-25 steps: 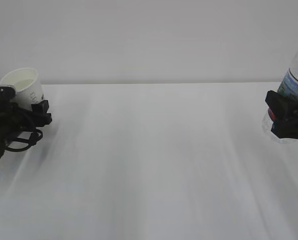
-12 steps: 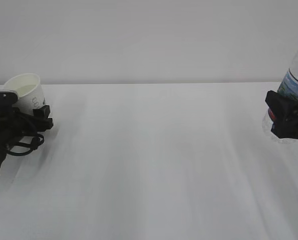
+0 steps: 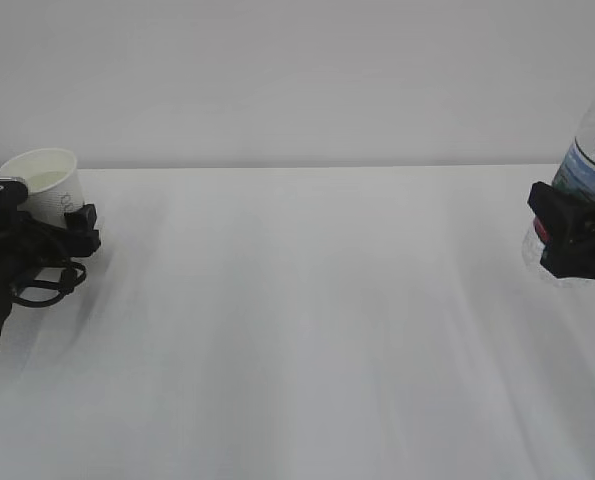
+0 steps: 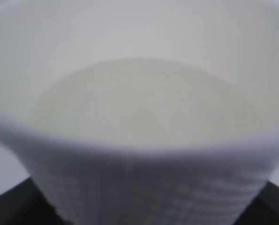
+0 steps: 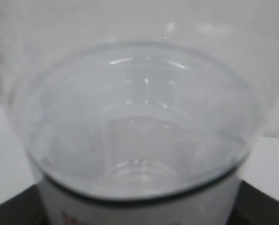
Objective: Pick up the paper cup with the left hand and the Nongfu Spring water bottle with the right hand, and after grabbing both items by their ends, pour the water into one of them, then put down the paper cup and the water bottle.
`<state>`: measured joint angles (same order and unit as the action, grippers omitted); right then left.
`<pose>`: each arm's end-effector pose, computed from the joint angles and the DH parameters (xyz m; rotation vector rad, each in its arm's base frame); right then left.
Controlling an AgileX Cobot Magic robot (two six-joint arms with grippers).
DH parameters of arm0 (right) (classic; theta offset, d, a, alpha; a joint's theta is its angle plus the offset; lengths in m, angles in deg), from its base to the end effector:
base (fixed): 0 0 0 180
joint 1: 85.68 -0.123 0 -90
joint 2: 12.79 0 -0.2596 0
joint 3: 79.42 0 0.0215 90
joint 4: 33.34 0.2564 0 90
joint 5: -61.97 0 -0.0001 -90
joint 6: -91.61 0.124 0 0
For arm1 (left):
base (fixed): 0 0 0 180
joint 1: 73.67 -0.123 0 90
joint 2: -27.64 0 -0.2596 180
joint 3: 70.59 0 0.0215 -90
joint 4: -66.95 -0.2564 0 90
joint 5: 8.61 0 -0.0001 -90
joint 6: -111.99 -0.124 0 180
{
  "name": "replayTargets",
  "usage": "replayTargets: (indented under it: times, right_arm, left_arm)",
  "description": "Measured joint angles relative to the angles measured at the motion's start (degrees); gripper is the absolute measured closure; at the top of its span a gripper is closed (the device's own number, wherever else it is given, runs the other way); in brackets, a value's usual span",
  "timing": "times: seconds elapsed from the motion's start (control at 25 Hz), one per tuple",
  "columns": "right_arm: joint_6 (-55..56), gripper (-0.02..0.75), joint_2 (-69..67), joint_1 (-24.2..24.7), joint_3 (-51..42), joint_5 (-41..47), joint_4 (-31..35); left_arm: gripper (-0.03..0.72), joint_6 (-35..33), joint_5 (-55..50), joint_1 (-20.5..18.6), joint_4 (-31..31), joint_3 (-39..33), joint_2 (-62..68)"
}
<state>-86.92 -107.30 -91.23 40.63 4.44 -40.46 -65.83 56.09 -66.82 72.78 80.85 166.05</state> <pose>0.2702 0.0393 0.1443 -0.1952 1.6850 0.1304 0.3920 -0.0356 0.0238 -0.0322 1.7862 -0.0625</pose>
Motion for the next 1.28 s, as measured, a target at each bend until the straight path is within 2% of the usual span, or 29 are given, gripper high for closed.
replayTargets:
  times: [0.16, 0.48, 0.88, 1.28]
  right_arm:
    - [0.00, 0.272, 0.00, 0.00, 0.00, 0.00, 0.00]
    - [0.00, 0.272, 0.00, 0.00, 0.00, 0.10, 0.00]
    - [0.00, 0.272, 0.00, 0.00, 0.00, 0.10, 0.00]
    - [0.00, 0.272, 0.00, 0.00, 0.00, 0.18, 0.00]
  left_arm:
    - [0.006, -0.14, 0.53, 0.00, 0.00, 0.00, 0.00]
    - [0.001, -0.31, 0.77, 0.00, 0.00, -0.30, 0.00]
    - [0.002, -0.41, 0.80, 0.00, -0.10, -7.04, -0.12]
    - [0.012, -0.44, 1.05, 0.00, -0.20, -12.44, -7.38]
